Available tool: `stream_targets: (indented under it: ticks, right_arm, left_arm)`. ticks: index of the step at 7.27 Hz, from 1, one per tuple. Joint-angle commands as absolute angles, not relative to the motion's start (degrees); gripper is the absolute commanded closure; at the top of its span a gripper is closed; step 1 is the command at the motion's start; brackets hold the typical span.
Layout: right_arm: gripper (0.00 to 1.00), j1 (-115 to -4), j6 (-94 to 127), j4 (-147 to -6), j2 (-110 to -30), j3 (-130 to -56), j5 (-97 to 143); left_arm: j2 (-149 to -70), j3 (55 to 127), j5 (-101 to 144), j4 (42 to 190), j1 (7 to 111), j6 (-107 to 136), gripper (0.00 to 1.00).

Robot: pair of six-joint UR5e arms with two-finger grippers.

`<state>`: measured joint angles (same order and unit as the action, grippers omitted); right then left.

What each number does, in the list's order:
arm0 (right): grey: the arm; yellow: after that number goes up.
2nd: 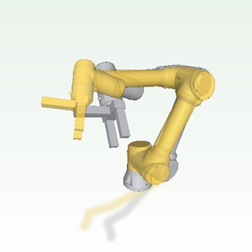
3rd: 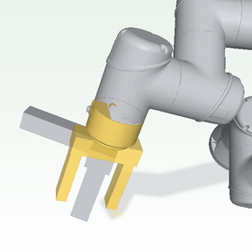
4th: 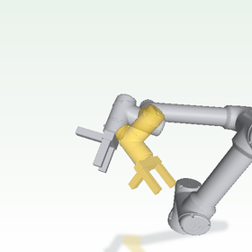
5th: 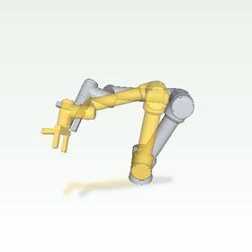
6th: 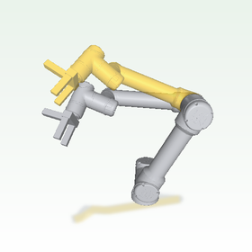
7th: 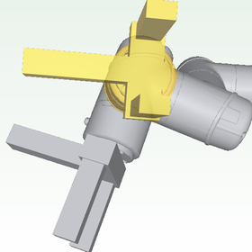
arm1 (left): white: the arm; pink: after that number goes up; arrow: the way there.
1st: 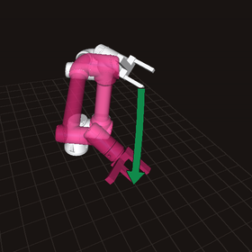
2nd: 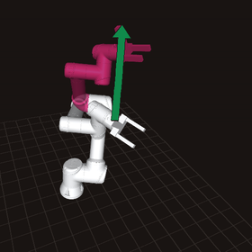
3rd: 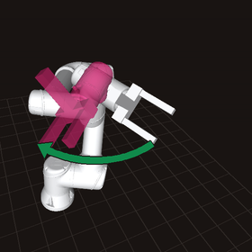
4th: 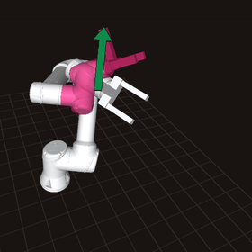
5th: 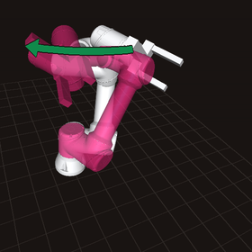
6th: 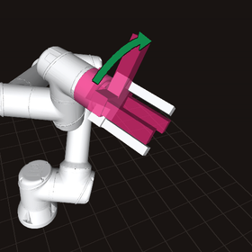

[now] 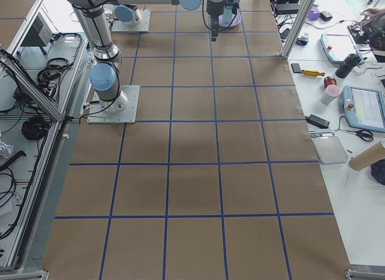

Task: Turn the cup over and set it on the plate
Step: 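Open the left gripper and release the mug on the plate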

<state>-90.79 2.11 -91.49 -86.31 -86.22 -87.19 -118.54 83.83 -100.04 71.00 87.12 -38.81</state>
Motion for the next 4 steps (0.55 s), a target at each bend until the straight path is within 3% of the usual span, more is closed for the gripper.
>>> stream_targets:
  ticks: [1, 4]
  right_arm:
    - [0.00, -90.79, 2.11, -91.49, -86.31, -86.22, -87.19]
    - [0.00, -90.79, 2.11, -91.49, -86.31, -86.22, -87.19]
  left_arm:
    - [-112.09, 83.76, -95.92, 76.69, 87.28, -31.86, 0.00]
    - [-102.69, 83.67, -89.31, 86.28, 87.36, -18.06, 0.00]
